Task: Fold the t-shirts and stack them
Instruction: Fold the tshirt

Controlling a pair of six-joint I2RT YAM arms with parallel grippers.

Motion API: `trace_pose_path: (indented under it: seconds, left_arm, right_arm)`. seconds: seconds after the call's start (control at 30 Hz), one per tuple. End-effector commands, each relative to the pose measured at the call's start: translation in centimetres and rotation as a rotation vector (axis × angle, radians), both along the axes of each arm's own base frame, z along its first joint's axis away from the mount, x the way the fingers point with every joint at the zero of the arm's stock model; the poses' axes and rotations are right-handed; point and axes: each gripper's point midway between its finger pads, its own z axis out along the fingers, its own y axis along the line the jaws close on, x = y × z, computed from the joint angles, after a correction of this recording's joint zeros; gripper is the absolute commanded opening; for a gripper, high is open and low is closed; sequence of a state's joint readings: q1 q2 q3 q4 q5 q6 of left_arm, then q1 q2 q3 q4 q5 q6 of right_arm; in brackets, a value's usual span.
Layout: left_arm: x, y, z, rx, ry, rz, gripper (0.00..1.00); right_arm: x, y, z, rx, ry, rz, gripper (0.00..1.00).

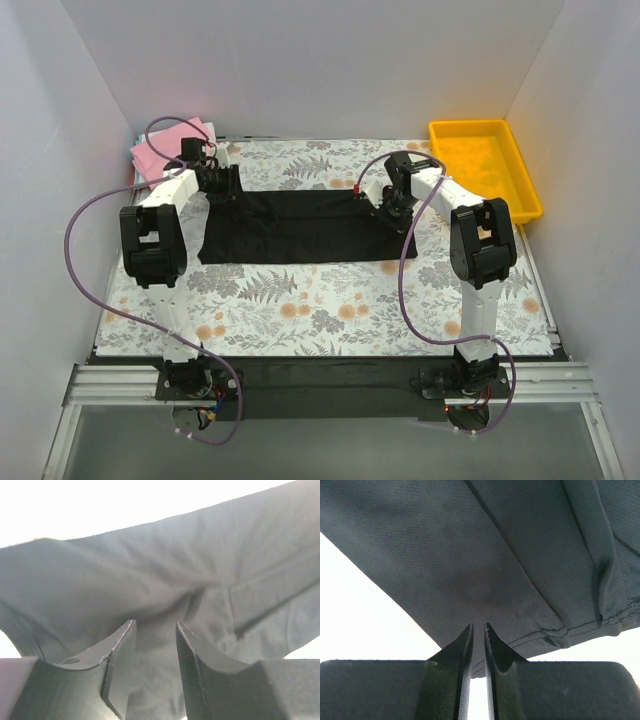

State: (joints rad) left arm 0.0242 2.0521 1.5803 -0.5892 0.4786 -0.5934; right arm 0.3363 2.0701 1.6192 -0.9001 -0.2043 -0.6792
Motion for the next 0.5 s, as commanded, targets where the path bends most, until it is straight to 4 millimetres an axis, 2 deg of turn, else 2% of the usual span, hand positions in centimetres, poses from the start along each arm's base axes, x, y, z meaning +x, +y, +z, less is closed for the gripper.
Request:
trace_pose_path:
  seconds: [0.0, 0.07, 0.17, 0.2, 0.23, 0.3, 0.33, 0.47]
  left_arm:
    - [2.7, 0.1, 0.9, -0.005, -0.057, 0.023, 0.37]
    - [3.2, 0.0, 0.4, -0.015, -0.048, 0.027, 0.38]
    - [3.5, 0.0, 1.8, -0.027, -0.066, 0.03, 0.38]
    - [2.8, -0.1, 1.8, -0.032, -0.053, 0.033, 0.38]
    - [2.2, 0.0, 3.3, -0.039, -0.076, 0.034, 0.38]
    - [0.8, -0.1, 4.4, -0.06, -0.072, 0.045, 0.41]
    - [-0.9, -0.2, 4.9, -0.072, -0.066, 0.049, 0.43]
    - [-3.8, -0.7, 5.9, -0.137, -0.051, 0.077, 0.5]
  right_arm:
    - [-0.7, -0.2, -0.6, -0.011, 0.033, -0.004, 0.2]
    - [-0.5, -0.2, -0.3, -0.01, 0.024, -0.005, 0.2]
    - [-0.3, -0.2, 0.2, -0.009, 0.01, -0.005, 0.19]
    - [-0.3, -0.2, 0.4, -0.009, 0.005, -0.007, 0.19]
    - [-0.3, -0.2, 0.8, -0.005, -0.003, -0.007, 0.19]
    - [-0.6, -0.1, 1.1, 0.004, -0.002, -0.007, 0.19]
    - [-0.6, -0.1, 1.3, 0.006, -0.008, -0.008, 0.19]
    - [-0.5, 0.0, 2.5, 0.017, -0.036, -0.02, 0.19]
